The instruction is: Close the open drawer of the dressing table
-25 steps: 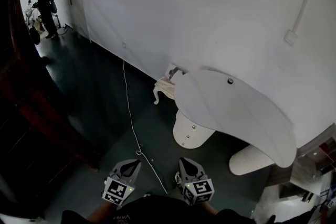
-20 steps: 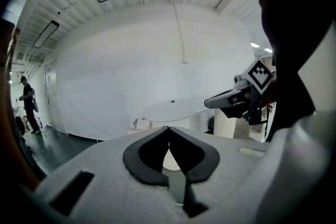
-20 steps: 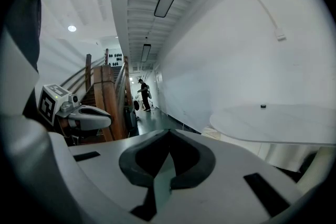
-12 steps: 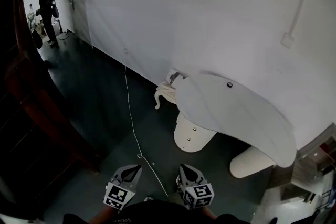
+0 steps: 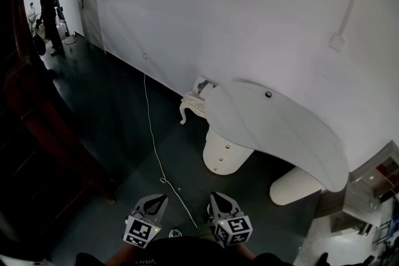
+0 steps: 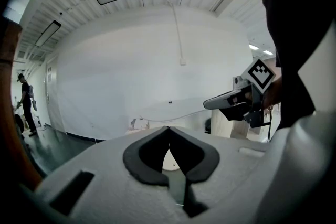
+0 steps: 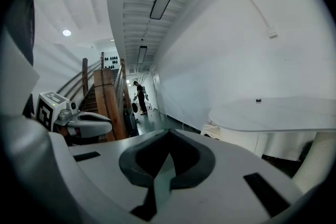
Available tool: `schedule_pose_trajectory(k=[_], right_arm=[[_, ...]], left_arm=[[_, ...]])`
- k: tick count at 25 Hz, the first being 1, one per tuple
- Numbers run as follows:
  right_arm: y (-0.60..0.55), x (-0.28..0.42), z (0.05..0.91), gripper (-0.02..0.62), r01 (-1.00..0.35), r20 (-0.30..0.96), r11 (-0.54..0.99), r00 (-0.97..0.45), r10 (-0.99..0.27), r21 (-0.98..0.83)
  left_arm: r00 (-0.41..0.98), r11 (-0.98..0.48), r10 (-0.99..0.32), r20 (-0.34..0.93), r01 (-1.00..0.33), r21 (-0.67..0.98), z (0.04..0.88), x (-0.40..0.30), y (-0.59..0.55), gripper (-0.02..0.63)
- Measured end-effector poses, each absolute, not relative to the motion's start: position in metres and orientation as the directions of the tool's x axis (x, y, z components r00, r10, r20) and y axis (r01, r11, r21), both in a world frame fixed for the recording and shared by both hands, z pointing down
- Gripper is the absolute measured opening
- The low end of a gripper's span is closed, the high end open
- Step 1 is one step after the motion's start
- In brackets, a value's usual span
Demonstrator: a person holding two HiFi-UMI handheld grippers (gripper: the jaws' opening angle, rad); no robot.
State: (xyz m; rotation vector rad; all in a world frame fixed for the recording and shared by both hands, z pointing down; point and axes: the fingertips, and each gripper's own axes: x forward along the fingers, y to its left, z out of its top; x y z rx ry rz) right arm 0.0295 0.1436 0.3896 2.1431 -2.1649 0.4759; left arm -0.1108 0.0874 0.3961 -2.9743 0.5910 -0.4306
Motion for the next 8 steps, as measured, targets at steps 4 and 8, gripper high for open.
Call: schedule_pose_trajectory(k=[4,8], right_arm=[[0.1446,0.0322,0.3922,0.002,-0.986,0.256,-0.022,-0.021,-0.967,-0.163],[0.1418,0.0338,0.3929,0.002,-0.987,0.25,-0.028,-0.013,-0.968,-0.16]], left_arm=[[0.89,-0.926,-0.376,0.258,-0.351,-0.139,0.3976,-0.1065,0.0886,0.018],[0.894,-0.928,-0.369,0.253,-0.343,-0.142,0.3982,-0.102,0.0842,0.018]])
